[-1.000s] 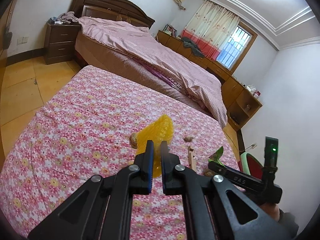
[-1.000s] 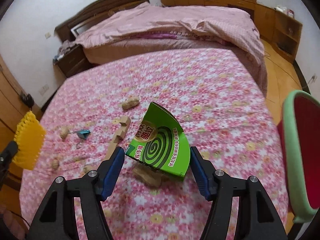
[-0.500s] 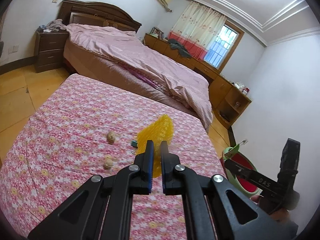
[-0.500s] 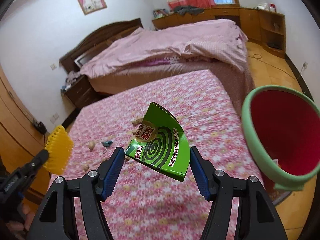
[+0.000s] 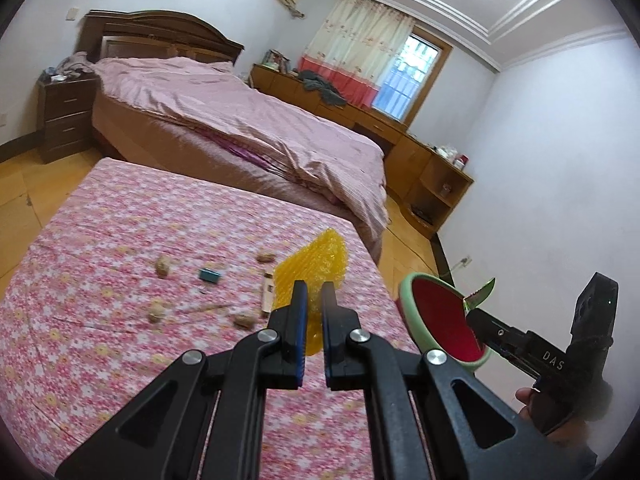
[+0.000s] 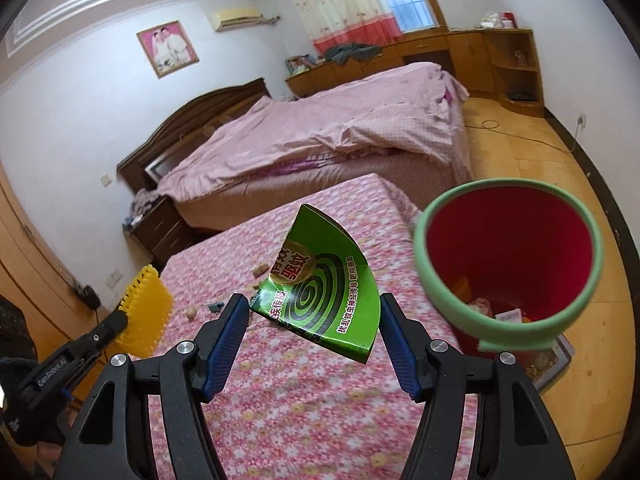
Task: Collect trash
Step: 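Carry the green coil box and yellow foam mesh over the red bin with both tools, then open both tools to drop the coil box and foam mesh into the bin, then move both tools back over the bed toward the remaining trash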
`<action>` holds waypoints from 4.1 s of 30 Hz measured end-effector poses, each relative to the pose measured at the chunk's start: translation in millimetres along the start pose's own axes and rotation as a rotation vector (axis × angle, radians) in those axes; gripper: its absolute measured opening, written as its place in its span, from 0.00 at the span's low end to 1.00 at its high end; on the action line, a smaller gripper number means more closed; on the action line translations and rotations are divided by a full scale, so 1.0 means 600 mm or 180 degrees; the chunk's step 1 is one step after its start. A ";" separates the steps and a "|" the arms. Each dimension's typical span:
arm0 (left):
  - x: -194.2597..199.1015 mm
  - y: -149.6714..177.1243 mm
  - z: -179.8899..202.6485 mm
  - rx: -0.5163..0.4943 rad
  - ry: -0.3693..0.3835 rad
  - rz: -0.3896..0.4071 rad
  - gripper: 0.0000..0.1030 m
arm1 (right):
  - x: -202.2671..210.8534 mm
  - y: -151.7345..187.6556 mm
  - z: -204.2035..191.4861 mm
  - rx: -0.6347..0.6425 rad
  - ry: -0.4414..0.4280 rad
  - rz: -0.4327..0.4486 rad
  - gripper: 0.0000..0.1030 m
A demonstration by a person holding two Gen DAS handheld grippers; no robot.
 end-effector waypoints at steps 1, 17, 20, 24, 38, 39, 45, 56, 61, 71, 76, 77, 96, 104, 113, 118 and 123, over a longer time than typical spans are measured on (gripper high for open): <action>-0.004 0.003 0.009 0.0001 0.0033 -0.0034 0.05 | 0.007 -0.001 0.008 -0.0024 0.0008 0.0017 0.65; -0.085 0.033 0.143 -0.0346 0.0344 -0.0437 0.05 | 0.064 -0.025 0.145 -0.0457 0.0264 0.0284 0.65; -0.110 0.035 0.168 -0.0408 0.0407 -0.0509 0.05 | 0.062 -0.029 0.174 -0.0532 0.0322 0.0306 0.65; -0.151 0.043 0.207 -0.0558 0.0512 -0.0574 0.05 | 0.056 -0.031 0.211 -0.0616 0.0393 0.0297 0.65; -0.291 0.123 0.307 -0.0700 0.0774 -0.0999 0.05 | 0.012 -0.013 0.303 -0.0799 0.0585 0.0158 0.65; -0.300 0.129 0.312 -0.0707 0.0784 -0.1022 0.05 | 0.011 -0.012 0.307 -0.0799 0.0597 0.0158 0.65; -0.330 0.154 0.333 -0.0773 0.0850 -0.1107 0.05 | -0.002 -0.008 0.320 -0.0784 0.0662 0.0126 0.67; -0.340 0.158 0.333 -0.0732 0.0866 -0.1131 0.31 | -0.018 -0.005 0.325 -0.0753 0.0723 0.0112 0.67; -0.330 0.145 0.322 -0.0703 0.0775 -0.1080 0.31 | -0.012 -0.004 0.324 -0.0764 0.0734 0.0109 0.67; -0.276 0.119 0.270 -0.0640 0.0516 -0.0960 0.31 | 0.016 -0.014 0.287 -0.0757 0.0617 0.0193 0.67; -0.251 0.100 0.218 -0.0542 0.0337 -0.0866 0.31 | 0.026 -0.012 0.264 -0.0723 0.0566 0.0205 0.67; -0.246 0.097 0.210 -0.0526 0.0306 -0.0853 0.31 | 0.027 -0.011 0.259 -0.0716 0.0565 0.0198 0.67; -0.193 0.029 -0.043 -0.0372 -0.0619 -0.0626 0.31 | -0.007 0.009 0.170 -0.0532 0.0461 -0.0014 0.67; -0.218 0.034 -0.131 -0.0341 -0.0795 -0.0706 0.32 | -0.057 0.034 0.136 -0.0405 0.0480 -0.0218 0.67; -0.270 0.059 -0.177 -0.0347 -0.0887 -0.0880 0.37 | -0.117 0.063 0.109 -0.0271 0.0473 -0.0456 0.67; -0.290 0.067 -0.191 -0.0339 -0.0971 -0.0877 0.37 | -0.137 0.069 0.102 -0.0221 0.0481 -0.0519 0.67; -0.296 0.067 -0.193 -0.0456 -0.1013 -0.0817 0.26 | -0.154 0.075 0.089 -0.0170 0.0463 -0.0585 0.67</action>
Point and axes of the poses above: each gripper's, at about its wrist camera, not at the fingertips, and x roughly against the way its jaws point, z to its right, y to its underside, the point moved 8 cm from there along -x, roughly the way its jaws point, and after that the axes turned 9 degrees about z, right-handed, at the moved point
